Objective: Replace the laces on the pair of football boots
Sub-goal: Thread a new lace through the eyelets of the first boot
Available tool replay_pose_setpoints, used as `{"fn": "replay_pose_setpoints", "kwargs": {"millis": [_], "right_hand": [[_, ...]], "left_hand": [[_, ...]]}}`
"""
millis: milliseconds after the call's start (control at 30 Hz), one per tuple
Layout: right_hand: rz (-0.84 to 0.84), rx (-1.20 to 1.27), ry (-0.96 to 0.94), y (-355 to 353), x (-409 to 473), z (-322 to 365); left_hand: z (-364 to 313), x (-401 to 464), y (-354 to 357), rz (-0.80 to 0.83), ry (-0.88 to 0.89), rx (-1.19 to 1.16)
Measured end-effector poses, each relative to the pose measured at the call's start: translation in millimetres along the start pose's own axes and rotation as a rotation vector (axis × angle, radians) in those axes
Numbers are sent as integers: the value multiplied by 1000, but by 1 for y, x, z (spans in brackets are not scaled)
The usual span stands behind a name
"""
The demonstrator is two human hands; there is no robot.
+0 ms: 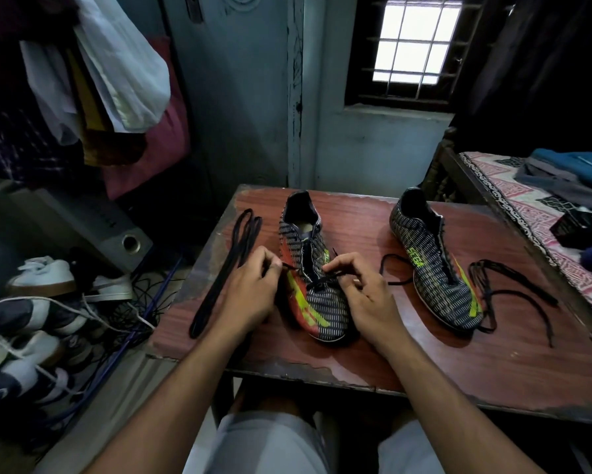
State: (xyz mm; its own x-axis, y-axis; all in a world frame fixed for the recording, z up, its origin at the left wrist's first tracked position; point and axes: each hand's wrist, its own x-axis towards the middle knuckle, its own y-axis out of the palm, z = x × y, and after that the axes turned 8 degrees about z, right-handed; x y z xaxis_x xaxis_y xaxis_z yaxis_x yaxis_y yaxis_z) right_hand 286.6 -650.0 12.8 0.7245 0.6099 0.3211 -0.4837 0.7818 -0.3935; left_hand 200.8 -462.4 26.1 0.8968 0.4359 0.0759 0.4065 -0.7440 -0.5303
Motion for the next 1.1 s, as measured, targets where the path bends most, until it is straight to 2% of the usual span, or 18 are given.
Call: {"fn": "replay_pose_setpoints", "kwargs": {"millis": [100, 233, 367, 467, 567, 733, 867, 1000, 1100], "right_hand": [[22, -50, -35, -1, 0, 1], [17, -43, -25, 0, 1, 2], [50, -108, -65, 3, -1, 4], [55, -149, -64, 2, -1, 4], [48, -157, -38, 2, -2, 6], [56, -183, -67, 3, -1, 3], [66, -188, -90, 2, 0, 1], [115, -210, -120, 3, -1, 2], [188, -410, -134, -4, 8, 12]], "left_hand": [[-1, 0, -1, -68, -127, -192], [-5, -2, 0, -92, -174, -396], [-16, -3, 3, -146, -196, -792], [-14, 0, 2, -163, -227, -877], [-9, 5, 2, -216, -242, -842], [-11, 6, 3, -221, -169, -738], [-7, 2, -3, -132, 57, -342], [0, 3, -10, -12, 161, -45], [2, 4, -9, -25, 177, 17]]}}
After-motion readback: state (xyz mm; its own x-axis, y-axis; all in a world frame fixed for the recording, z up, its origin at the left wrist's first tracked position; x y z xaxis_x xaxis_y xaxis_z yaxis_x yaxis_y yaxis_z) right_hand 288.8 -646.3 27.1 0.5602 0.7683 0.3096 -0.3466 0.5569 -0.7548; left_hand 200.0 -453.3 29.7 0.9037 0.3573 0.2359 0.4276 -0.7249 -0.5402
